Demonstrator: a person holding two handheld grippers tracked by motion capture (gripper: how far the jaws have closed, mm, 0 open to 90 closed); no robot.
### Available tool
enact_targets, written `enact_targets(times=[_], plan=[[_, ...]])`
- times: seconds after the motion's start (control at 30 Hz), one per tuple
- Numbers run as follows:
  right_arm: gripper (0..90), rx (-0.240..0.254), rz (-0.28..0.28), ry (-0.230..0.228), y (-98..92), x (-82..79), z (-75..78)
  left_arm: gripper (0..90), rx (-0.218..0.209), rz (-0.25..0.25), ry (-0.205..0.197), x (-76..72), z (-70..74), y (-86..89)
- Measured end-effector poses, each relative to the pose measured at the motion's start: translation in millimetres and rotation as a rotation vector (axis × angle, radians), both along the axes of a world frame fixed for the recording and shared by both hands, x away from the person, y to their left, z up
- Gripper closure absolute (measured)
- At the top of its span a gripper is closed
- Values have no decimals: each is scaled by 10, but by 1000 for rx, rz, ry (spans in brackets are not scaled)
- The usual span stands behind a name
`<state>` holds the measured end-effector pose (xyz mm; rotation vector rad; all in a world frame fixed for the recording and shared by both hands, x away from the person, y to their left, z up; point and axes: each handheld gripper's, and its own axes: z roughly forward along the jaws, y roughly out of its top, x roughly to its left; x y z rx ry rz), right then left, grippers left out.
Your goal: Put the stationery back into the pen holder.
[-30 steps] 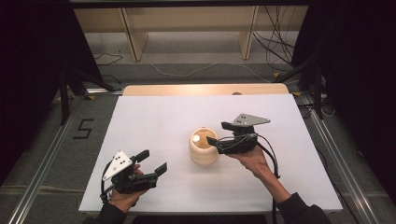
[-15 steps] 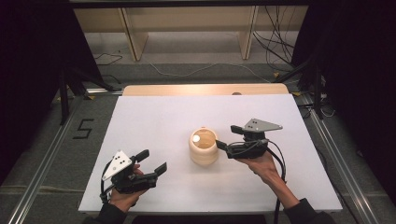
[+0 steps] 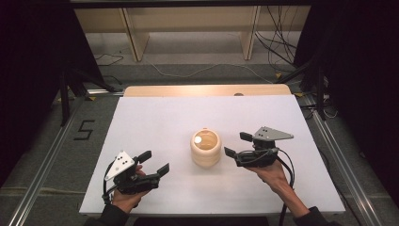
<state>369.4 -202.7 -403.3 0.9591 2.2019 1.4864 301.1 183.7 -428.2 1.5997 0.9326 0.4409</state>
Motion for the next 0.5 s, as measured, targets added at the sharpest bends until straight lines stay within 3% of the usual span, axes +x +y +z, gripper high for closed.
enact_targets(times=[0.5], plan=[[171, 27, -43, -20, -212, -256, -78, 156, 4, -5, -2, 5, -3, -13]])
